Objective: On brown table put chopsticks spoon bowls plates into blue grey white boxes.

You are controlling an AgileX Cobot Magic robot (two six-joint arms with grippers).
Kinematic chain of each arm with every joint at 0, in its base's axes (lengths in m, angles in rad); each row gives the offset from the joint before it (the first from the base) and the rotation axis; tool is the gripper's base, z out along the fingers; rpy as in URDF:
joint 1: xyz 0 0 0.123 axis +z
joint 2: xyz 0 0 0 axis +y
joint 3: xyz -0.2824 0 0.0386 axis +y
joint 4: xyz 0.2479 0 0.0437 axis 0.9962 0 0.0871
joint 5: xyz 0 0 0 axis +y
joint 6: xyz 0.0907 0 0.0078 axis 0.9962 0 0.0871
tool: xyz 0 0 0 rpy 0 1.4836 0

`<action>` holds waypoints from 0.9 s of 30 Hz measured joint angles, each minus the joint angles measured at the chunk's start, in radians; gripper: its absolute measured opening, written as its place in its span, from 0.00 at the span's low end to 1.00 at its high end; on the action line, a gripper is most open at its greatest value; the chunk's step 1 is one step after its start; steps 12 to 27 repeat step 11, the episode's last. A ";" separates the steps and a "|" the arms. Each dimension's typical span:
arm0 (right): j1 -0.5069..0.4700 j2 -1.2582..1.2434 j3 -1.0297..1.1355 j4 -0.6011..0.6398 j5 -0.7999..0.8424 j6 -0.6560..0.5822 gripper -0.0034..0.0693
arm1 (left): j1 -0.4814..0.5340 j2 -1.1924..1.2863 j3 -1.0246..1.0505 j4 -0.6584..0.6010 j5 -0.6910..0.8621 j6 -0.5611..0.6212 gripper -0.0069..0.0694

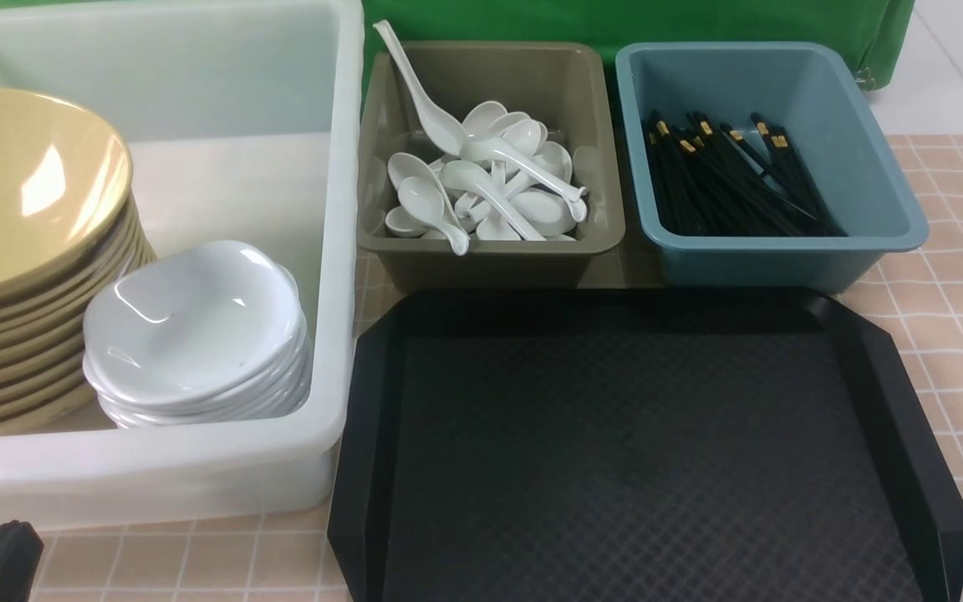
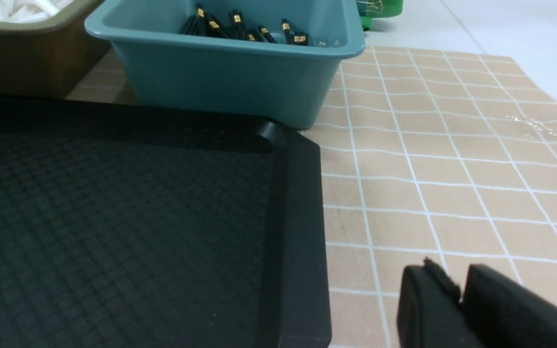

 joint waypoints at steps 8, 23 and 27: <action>0.000 0.000 0.000 0.000 0.000 0.000 0.27 | 0.000 0.000 0.000 0.000 0.000 0.000 0.10; 0.000 0.000 0.000 0.000 0.000 0.000 0.28 | 0.000 0.000 0.000 0.000 0.000 0.000 0.10; 0.000 0.000 0.000 0.000 0.000 0.000 0.28 | 0.000 0.000 0.000 0.000 0.000 0.000 0.10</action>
